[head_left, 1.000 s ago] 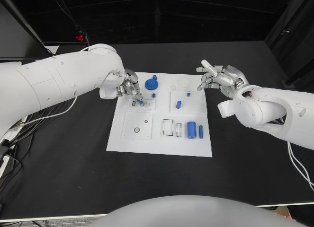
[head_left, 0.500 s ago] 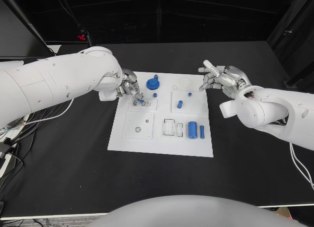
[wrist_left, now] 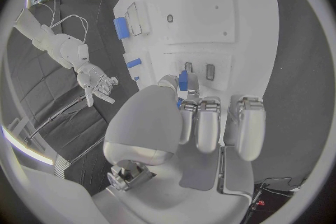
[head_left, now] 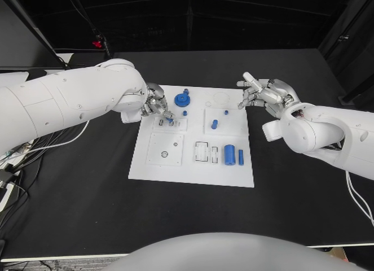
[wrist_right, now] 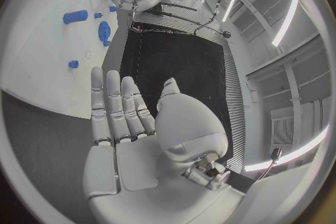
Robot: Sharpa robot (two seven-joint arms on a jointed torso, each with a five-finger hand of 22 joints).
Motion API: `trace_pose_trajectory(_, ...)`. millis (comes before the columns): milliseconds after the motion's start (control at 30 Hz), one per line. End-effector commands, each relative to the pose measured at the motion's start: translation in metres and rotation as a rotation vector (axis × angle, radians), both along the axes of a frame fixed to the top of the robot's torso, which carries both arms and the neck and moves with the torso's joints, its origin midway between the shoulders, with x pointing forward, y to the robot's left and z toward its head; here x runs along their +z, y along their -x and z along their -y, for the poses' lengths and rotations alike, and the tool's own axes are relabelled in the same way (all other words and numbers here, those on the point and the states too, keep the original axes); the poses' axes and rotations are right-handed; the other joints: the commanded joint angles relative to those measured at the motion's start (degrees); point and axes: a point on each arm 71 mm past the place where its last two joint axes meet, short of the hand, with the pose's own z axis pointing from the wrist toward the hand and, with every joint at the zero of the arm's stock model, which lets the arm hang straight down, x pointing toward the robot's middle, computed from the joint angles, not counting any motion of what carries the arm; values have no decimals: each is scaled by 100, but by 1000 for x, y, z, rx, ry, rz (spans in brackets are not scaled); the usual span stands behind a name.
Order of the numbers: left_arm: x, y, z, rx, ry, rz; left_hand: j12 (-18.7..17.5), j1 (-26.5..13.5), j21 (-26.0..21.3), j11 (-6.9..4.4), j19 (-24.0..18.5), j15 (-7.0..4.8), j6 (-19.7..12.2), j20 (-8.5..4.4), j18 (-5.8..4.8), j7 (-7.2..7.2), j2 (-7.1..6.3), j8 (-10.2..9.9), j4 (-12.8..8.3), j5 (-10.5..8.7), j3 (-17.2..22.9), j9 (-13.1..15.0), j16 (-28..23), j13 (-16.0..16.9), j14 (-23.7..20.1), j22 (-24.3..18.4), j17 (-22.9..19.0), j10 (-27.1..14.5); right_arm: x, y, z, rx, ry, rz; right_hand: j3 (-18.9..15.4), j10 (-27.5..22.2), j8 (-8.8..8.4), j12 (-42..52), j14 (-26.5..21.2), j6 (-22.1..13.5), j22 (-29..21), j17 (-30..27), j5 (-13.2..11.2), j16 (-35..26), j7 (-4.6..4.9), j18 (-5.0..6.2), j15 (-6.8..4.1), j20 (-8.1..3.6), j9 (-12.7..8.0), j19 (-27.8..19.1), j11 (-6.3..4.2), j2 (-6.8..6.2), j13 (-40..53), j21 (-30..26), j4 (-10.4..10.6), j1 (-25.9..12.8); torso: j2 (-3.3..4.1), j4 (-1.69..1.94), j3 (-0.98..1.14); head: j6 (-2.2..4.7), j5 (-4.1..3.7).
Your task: Assemble the parts on the task board
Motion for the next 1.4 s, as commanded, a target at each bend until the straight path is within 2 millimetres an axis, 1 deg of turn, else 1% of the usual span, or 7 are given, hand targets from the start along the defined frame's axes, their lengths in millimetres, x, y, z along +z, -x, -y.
trace_pose_trajectory(33, 0, 1, -2, 28, -7, 0, -31, 323, 18, 27, 598, 27, 45, 23, -37, -69, 345, 16, -294, 39, 330, 12, 5, 1495, 600, 1508, 1510, 622, 1, 0, -1, 8, -5, 9, 3, -40, 32, 36, -45, -33, -8, -6, 16, 25, 95, 53, 9, 26, -2, 7, -4, 26, -6, -29, 3, 15, 0, -2, -1, -1, 4)
trace_pose_trajectory(267, -4, 5, -5, 39, -36, -12, -31, 315, 18, 28, 598, 28, 43, 24, -37, -69, 345, 13, -295, 44, 344, 11, 5, 1495, 600, 1508, 1510, 622, 2, 0, 0, 6, -5, 9, 3, -40, 32, 36, -45, -33, -8, -6, 16, 25, 95, 53, 9, 26, -2, 7, -4, 26, -6, -29, 3, 15, 1, 8, 2, -16, 4)
trace_pose_trajectory(633, -5, 6, -6, 38, -39, -6, -31, 307, 18, 29, 598, 28, 40, 25, -37, -68, 340, 11, -295, 46, 351, 10, 5, 1495, 600, 1508, 1510, 622, 2, 1, 0, 7, -6, 9, 3, -40, 32, 36, -45, -33, -8, -6, 16, 25, 95, 53, 9, 26, -2, 7, -4, 26, -6, -29, 3, 15, 3, 1, -2, -29, 25)
trace_pose_trajectory(767, -5, 6, -5, 33, -31, -2, -31, 301, 18, 29, 598, 28, 38, 26, -37, -67, 337, 10, -295, 51, 358, 9, 5, 1495, 600, 1508, 1510, 622, 2, 0, 0, 7, -5, 9, 3, -40, 32, 36, -45, -33, -8, -6, 16, 25, 95, 53, 9, 26, -2, 7, -4, 26, -6, -29, 3, 15, 3, 0, -4, -31, 23)
trace_pose_trajectory(933, -5, 6, -5, 33, -23, 4, -31, 287, 18, 31, 598, 29, 36, 28, -37, -65, 334, 9, -294, 61, 373, 9, 5, 1495, 600, 1508, 1510, 622, 2, 0, 0, 7, -5, 9, 6, -44, 46, 44, -50, -39, -11, -20, 15, 36, 98, 54, 10, 27, -3, 7, -4, 35, -20, -31, 3, 25, 2, 2, 1, -42, 21)
trace_pose_trajectory(1233, -5, 6, -7, 36, -15, 9, -31, 236, 18, 35, 598, 32, 37, 33, -37, -60, 337, 7, -287, 81, 405, 8, 5, 1495, 600, 1508, 1510, 622, 1, 0, 0, 7, -5, 9, 6, -44, 46, 44, -50, -39, -11, -20, 15, 36, 98, 54, 10, 27, -3, 7, -4, 35, -20, -31, 3, 25, 1, 1, -3, -66, 19)
trace_pose_trajectory(1400, -7, 6, -6, 31, -23, -1, -31, 216, 18, 37, 598, 33, 35, 35, -37, -59, 334, 6, -289, 90, 415, 7, 5, 1495, 600, 1508, 1510, 622, 1, 0, 0, 7, -5, 9, 6, -44, 46, 44, -50, -39, -11, -20, 15, 36, 98, 54, 10, 27, -3, 7, -4, 35, -20, -31, 3, 25, -1, -3, -2, -62, 18)
